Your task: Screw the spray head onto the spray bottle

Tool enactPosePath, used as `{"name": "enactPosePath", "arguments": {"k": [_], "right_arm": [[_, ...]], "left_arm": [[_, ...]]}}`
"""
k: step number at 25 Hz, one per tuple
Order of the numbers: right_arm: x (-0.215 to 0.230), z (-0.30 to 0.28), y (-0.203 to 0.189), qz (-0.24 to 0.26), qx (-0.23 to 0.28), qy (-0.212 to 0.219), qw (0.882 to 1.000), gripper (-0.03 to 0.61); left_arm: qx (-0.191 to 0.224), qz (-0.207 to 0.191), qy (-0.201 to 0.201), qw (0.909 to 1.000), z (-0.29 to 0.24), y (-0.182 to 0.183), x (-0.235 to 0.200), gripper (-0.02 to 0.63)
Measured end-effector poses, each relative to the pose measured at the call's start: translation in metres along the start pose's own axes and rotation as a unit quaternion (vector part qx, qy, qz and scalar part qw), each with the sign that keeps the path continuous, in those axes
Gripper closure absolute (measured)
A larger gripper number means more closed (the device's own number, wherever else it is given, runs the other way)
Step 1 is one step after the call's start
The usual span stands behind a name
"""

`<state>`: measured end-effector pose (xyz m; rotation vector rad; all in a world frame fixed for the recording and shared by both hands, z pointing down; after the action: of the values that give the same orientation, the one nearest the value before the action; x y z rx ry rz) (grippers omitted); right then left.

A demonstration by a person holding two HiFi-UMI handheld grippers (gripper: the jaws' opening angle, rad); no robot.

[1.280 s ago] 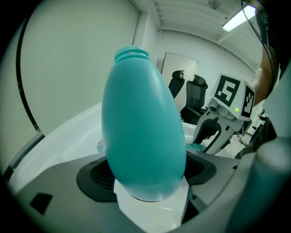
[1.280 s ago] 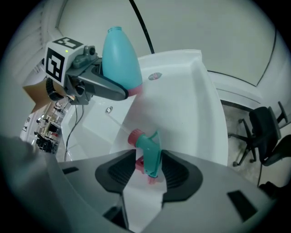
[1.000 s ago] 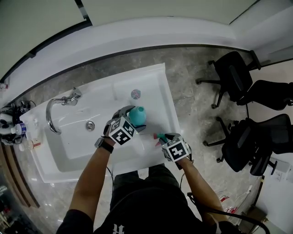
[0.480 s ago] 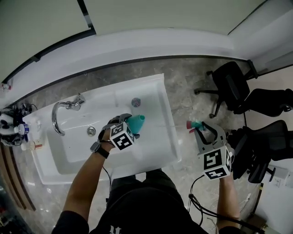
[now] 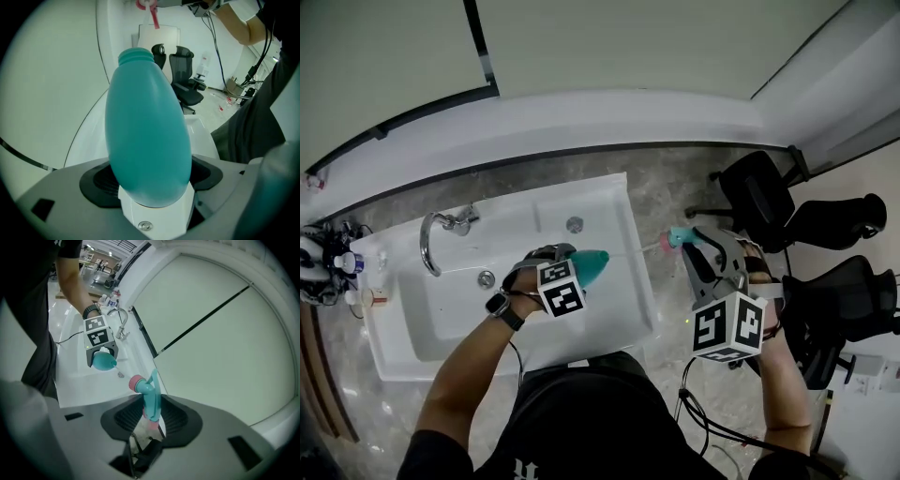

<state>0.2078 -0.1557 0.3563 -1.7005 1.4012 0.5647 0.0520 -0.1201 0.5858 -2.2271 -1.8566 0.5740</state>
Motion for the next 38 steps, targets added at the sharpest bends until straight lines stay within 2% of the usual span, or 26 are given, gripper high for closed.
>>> {"name": "enactPosePath", "arguments": {"k": [4,10,14,19,21,24,27,29,34,38], "right_arm": [[-0.013,-0.004,0.019,0.034,0.010,0.016,0.999,0.457],[-0.058,-0.021,0.050,0.067,0.027,0.062,0.995,0.457],[-0.075,-0.023,0.061,0.091,0.017,0.067,0.993,0.457],[-0.077,-0.012,0.065,0.097,0.002,0.080,0.992,0.457],[-0.074,-0.010,0.065,0.077,-0.001,0.113,0.991,0.457],[-0.070,-0.001,0.066,0.008,0.012,0.203,0.979,0.456],[-0.062,0.012,0.068,-0.025,0.043,0.252,0.966,0.425],[-0.058,0.021,0.069,-0.009,0.070,0.274,0.959,0.397],[-0.066,0.035,0.073,0.032,0.122,0.354,0.927,0.393],[-0.072,0.037,0.068,0.075,0.125,0.373,0.916,0.393]], "left_arm": [[-0.007,-0.012,-0.005,0.9999,0.007,0.002,0.008,0.190],[0.001,-0.024,-0.002,0.9997,0.019,0.017,0.019,0.190],[0.014,-0.020,0.002,0.9997,0.028,0.024,0.020,0.190],[0.036,-0.017,-0.006,0.9992,0.031,0.028,0.026,0.190],[0.040,-0.021,-0.004,0.9990,0.033,0.030,0.028,0.190],[0.037,-0.031,0.006,0.9988,0.034,0.032,0.030,0.190],[0.032,-0.051,-0.002,0.9982,0.039,0.036,0.036,0.190],[0.021,-0.077,-0.023,0.9966,0.042,0.038,0.044,0.190],[0.019,-0.124,-0.099,0.9872,0.053,0.043,0.065,0.192],[0.018,-0.147,-0.127,0.9807,0.065,0.048,0.076,0.192]]}}
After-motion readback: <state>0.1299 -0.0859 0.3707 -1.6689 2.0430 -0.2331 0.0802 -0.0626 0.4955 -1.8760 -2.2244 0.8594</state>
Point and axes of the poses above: the fingertips, and each gripper's own axes: z backward along the fingers, x to its right, y out of its top, the point moved 3 cm from there along z, backward along the fingers, and after that the axes turned 11 degrees about -y, right-handed, at the moved point
